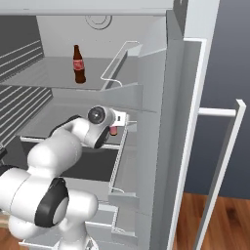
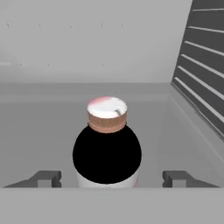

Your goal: Open the fridge, grab two sodas, and place both sodas inside the bowl with ice on the dining counter.

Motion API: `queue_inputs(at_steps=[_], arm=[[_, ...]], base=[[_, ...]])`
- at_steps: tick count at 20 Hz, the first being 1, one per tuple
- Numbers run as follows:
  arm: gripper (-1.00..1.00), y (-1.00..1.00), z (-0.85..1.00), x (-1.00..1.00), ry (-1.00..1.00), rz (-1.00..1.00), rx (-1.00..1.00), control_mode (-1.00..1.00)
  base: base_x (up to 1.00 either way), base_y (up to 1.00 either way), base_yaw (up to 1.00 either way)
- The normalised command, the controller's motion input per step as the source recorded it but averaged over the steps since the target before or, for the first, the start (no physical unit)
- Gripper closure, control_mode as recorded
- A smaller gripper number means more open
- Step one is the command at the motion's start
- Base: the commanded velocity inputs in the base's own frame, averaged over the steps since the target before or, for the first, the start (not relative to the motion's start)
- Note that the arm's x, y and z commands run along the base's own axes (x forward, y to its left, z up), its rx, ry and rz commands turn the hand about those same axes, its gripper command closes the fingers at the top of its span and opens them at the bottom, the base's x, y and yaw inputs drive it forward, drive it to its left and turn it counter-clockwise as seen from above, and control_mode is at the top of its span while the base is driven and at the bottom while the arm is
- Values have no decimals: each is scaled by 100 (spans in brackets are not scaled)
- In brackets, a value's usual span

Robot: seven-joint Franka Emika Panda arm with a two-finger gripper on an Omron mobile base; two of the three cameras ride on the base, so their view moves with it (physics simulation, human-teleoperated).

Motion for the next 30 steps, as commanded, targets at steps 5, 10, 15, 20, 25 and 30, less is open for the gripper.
queue_inputs(at_steps=[5, 10, 15, 20, 25, 30], arm=[[100, 12, -10, 7, 0, 0, -2, -100], [100, 0, -7, 0, 0, 0, -2, -100], [100, -2, -4, 0, 0, 0, 0, -100], [100, 0, -4, -10, -1, 0, 0, -100], [100, 0, 15, -77, -10, 0, 0, -100], [100, 30, 93, -81, 0, 0, -6, -100]], base=[[0, 0, 0], [0, 0, 0], [0, 0, 0], [0, 0, 0], [0, 0, 0], [0, 0, 0]])
